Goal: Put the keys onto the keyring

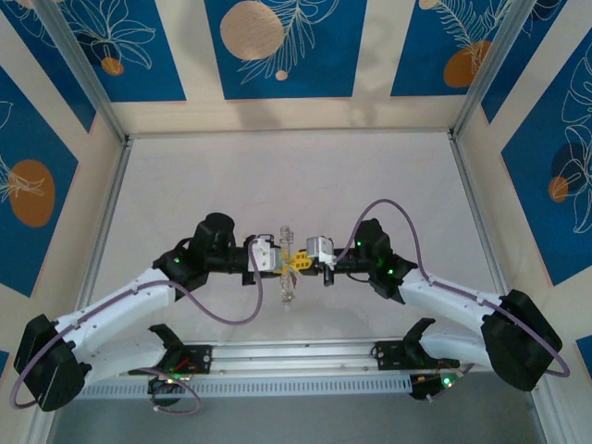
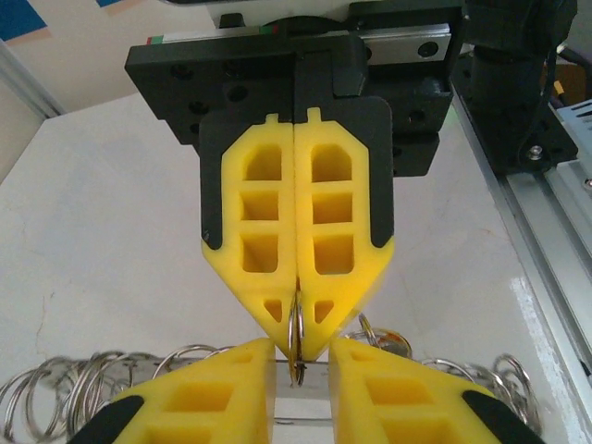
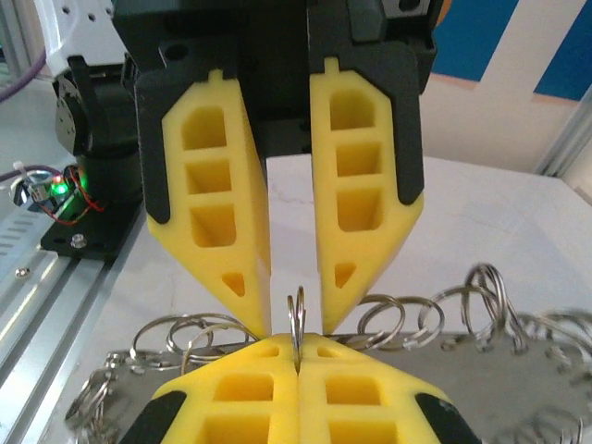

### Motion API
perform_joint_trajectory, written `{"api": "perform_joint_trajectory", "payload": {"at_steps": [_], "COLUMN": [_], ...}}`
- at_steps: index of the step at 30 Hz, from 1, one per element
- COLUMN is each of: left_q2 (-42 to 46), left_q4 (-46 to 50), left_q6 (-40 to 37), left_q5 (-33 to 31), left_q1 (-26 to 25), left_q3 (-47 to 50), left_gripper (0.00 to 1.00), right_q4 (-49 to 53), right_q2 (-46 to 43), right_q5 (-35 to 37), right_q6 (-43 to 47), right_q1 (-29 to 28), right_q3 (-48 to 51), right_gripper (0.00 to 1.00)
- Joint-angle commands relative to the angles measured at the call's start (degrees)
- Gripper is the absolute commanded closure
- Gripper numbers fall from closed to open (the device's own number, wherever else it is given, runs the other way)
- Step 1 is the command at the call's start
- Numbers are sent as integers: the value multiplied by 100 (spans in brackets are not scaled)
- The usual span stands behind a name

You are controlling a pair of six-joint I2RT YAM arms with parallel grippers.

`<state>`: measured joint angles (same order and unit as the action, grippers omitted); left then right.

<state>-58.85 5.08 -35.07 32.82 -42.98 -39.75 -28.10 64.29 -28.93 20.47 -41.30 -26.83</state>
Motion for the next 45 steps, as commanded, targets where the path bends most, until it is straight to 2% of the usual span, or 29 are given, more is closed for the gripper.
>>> {"api": "perform_joint_trajectory", "payload": {"at_steps": [1,5,8,12,13,14,15,17,19,24,27,29,31,33,35,38,40,41,42,45], "left_q2": [96,67,36,-34,-39,-35,-47,-57,-83,-126,-127,-127,-131,-153,-199,-219,-191,-172,-155,-153], "left_q4": [-145,-147,-123,194,291,343,390,553,700,740,725,705,728,718,723,697,678,659,660,687], "left_q6": [-105,-97,-114,-205,-257,-287,-322,-377,-425,-468,-447,-465,-461,-448,-444,-374,-384,-423,-449,-453], "left_q5": [267,416,425,148,69,-13,-83,-182,-278,-344,-238,-176,-136,-113,-68,-16,-26,-30,-48,-93], "left_q1": [-2,-1,-8,-7,-8,-8,-7,-7,-17,-13,-17,-17,-13,-17,-17,-16,-17,-17,-17,-17], "left_q3": [26,21,20,-158,-187,-202,-221,-291,-348,-389,-376,-365,-376,-367,-376,-387,-338,-294,-263,-244], "left_gripper": [78,86,100,100,100,100,100,100,100,100,100,100,100,100,100,100,80,73,70,69], "right_q4": [-562,-758,-902,-764,-601,-415,-195,85,166,279,258,300,251,178,85,-156,-425,-589,-741,-856], "right_q2": [-104,-50,-4,58,60,50,28,17,72,213,321,383,430,451,454,424,371,333,284,183], "right_q5": [-311,-337,-409,-352,-253,-132,-19,117,170,165,161,171,184,176,145,98,2,-94,-167,-274], "right_q6": [-178,-220,-240,-150,-54,57,185,291,303,280,267,285,247,210,169,90,33,-21,-100,-133], "right_q1": [-27,-40,-54,-67,-78,-104,-120,-121,-124,-127,-159,-184,-199,-201,-203,-201,-165,-129,-103,-46], "right_q3": [60,71,81,77,66,44,25,-2,-14,-120,-163,-205,-214,-226,-222,-136,-26,37,95,181], "right_gripper": [100,100,100,99,87,80,75,72,72,84,84,79,80,94,100,100,100,100,100,100]}}
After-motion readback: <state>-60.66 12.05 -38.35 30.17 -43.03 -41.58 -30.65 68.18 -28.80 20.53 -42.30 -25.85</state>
